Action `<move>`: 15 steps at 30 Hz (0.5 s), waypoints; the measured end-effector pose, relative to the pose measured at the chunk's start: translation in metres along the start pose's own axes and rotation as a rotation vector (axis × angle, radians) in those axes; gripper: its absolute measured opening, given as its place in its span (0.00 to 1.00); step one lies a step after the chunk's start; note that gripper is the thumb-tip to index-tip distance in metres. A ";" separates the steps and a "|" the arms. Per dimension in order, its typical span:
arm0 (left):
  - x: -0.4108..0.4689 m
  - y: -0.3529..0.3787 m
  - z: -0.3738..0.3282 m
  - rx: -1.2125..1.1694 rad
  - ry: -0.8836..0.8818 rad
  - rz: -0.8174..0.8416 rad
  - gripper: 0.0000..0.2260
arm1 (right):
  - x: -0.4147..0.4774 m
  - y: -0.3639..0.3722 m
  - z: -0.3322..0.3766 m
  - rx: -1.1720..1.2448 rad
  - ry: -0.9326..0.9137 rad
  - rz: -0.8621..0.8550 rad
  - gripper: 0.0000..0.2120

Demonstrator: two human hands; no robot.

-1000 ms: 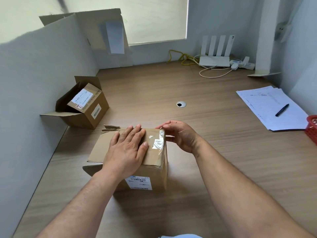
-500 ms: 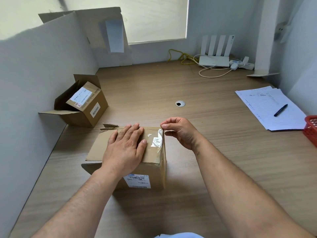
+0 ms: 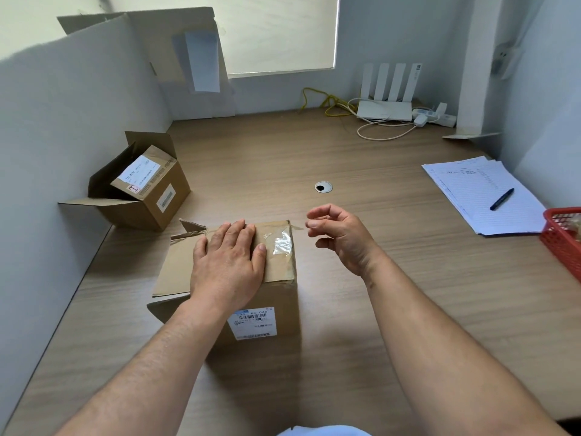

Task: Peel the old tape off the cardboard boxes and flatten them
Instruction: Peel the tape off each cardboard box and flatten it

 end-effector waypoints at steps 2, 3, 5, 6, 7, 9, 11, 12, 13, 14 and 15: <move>0.001 0.000 -0.001 0.005 0.003 0.000 0.27 | -0.001 0.006 0.001 -0.105 -0.031 -0.003 0.13; 0.001 0.000 0.000 0.008 0.004 0.001 0.27 | -0.001 0.012 0.002 -0.148 -0.044 0.006 0.14; 0.001 0.001 0.000 0.016 0.001 0.003 0.27 | -0.002 0.020 0.004 -0.221 -0.079 0.008 0.11; 0.001 0.001 0.000 0.018 -0.001 0.004 0.27 | -0.003 0.022 0.006 -0.238 -0.097 -0.003 0.09; 0.002 0.000 0.000 0.017 -0.004 0.002 0.27 | -0.003 0.023 0.007 -0.241 -0.111 -0.009 0.08; 0.004 0.000 0.000 0.007 -0.015 -0.004 0.27 | -0.004 0.021 0.008 -0.225 -0.116 -0.002 0.07; 0.008 0.000 0.000 -0.008 -0.036 -0.006 0.26 | -0.007 0.015 0.010 -0.193 -0.109 0.009 0.07; 0.011 0.000 0.000 -0.014 -0.048 -0.005 0.26 | -0.007 0.011 0.011 -0.177 -0.105 0.012 0.08; 0.014 0.001 0.000 -0.018 -0.055 -0.003 0.25 | -0.008 0.008 0.012 -0.164 -0.101 0.016 0.08; 0.016 0.001 0.000 -0.019 -0.056 -0.001 0.25 | -0.010 0.006 0.012 -0.155 -0.099 0.017 0.09; 0.018 0.001 0.000 -0.019 -0.054 0.002 0.25 | -0.010 0.005 0.012 -0.149 -0.103 0.011 0.09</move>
Point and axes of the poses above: each hand's wrist, its own x-axis towards the middle knuckle, its own y-axis out of the palm, z = x × y, the point moved 7 cm from there along x, towards the middle knuckle, and after that the axes turned 12 degrees about -z, right-handed, at the moved point
